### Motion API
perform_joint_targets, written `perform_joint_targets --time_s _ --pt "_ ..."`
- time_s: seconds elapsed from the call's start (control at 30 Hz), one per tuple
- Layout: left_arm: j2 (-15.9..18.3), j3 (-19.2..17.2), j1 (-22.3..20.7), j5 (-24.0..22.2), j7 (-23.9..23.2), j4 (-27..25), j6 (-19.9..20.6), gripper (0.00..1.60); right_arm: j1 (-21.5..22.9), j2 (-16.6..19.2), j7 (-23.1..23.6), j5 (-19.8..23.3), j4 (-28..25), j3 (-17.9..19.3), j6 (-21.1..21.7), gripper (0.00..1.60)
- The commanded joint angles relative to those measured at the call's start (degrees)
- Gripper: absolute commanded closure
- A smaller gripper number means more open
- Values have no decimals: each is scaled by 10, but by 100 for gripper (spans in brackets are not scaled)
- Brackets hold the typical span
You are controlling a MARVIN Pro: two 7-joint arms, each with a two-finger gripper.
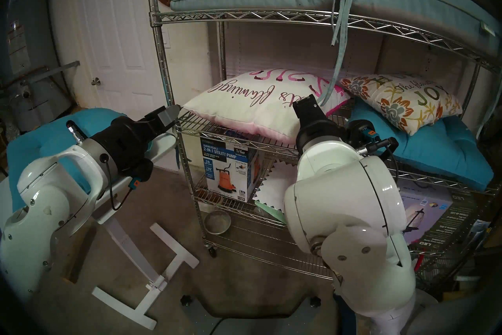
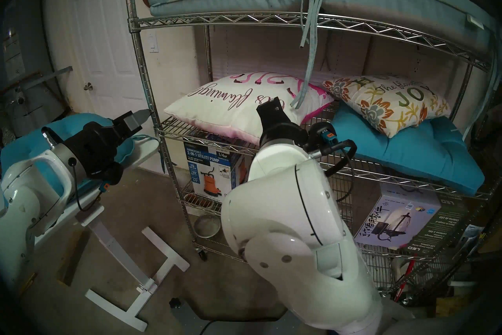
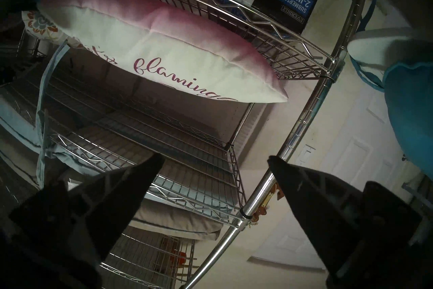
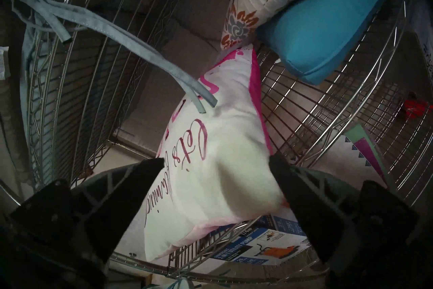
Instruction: Put cushion on the shelf
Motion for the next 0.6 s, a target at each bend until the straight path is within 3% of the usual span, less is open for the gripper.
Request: perform_joint_targets --time_s 0.0,0.57 --pt "-11 -26 21 -7 28 -9 -3 0 -7 -13 2 -20 -9 -3 8 0" --pt "-28 -48 61 -20 84 -9 -18 0 -8 -10 2 -13 -9 -12 16 0"
